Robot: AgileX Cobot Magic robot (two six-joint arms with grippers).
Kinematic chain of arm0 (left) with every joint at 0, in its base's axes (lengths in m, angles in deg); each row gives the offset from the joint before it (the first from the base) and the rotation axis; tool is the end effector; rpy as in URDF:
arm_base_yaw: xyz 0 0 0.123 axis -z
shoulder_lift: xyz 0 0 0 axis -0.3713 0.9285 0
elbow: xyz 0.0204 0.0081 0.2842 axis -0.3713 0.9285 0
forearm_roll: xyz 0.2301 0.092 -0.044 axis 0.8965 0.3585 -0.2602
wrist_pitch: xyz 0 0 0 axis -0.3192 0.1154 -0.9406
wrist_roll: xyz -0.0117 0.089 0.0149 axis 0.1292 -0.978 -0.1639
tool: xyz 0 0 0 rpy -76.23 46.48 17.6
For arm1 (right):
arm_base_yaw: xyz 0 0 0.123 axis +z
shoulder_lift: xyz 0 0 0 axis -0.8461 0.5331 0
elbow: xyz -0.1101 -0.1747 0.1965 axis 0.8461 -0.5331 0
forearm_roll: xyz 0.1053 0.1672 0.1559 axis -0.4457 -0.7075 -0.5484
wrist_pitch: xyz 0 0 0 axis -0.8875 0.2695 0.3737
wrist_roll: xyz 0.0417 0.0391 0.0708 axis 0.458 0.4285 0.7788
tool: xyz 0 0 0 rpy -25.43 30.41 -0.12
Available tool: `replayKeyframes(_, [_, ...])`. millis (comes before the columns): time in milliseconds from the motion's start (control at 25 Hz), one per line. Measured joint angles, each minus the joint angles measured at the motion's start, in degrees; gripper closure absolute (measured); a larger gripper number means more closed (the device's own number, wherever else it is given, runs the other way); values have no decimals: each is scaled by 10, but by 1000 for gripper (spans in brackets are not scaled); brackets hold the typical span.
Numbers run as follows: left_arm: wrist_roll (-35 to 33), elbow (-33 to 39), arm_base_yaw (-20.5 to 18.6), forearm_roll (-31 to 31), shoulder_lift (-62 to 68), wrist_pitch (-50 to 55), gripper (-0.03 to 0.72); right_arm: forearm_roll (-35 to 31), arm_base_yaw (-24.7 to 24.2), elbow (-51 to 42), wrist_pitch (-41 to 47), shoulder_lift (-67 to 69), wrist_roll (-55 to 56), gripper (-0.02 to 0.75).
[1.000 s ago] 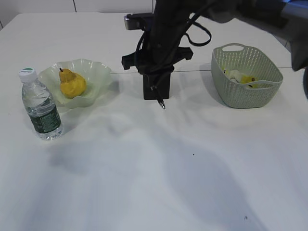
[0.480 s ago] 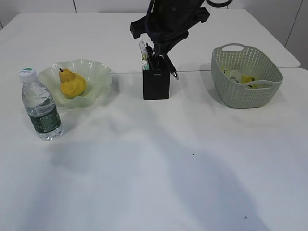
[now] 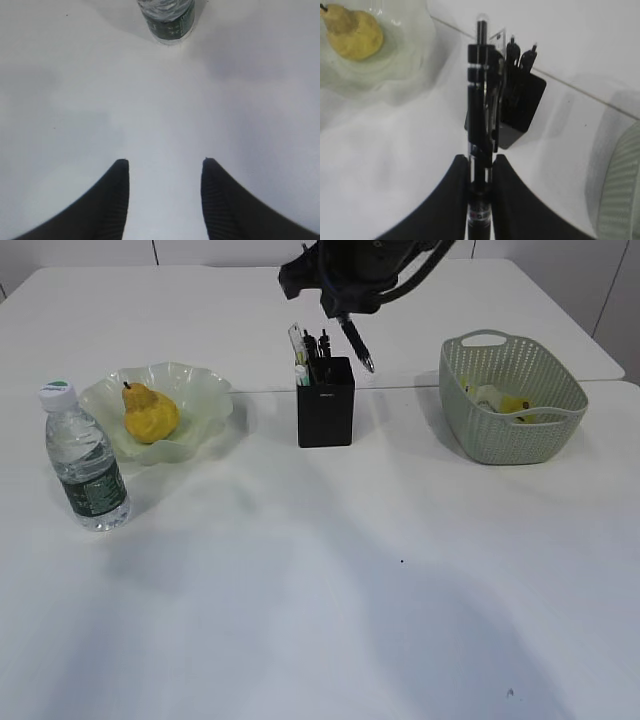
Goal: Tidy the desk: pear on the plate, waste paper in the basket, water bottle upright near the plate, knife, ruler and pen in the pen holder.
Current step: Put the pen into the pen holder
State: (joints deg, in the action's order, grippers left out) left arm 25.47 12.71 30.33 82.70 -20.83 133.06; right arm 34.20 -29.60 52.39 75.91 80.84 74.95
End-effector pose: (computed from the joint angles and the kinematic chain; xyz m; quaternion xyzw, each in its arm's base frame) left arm 0.2137 -0.0247 0.3085 0.1263 0.9590 0.0374 0.2508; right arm 0.4164 0.2119 0.3317 -0.2280 0.9104 0.0267 0.3443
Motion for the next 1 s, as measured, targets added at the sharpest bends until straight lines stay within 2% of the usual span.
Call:
replayKeyframes(240, [0, 0, 0, 8, 0, -1, 358, 26, 0, -147, -177, -63, -1, 625])
replayKeyframes(400, [0, 0, 0, 8, 0, -6, 358, 50, -1, -254, -332, -92, -1, 625])
replayKeyframes(640, [0, 0, 0, 9, 0, -10, 358, 55, -40, -378, -560, -99, 39, 625])
replayKeyframes(840, [0, 0, 0, 9, 0, -13, 358, 28, -79, -399, -649, -94, 57, 625])
replayKeyframes(1000, [0, 0, 0, 9, 0, -18, 358, 26, -80, -399, -705, -70, 59, 625])
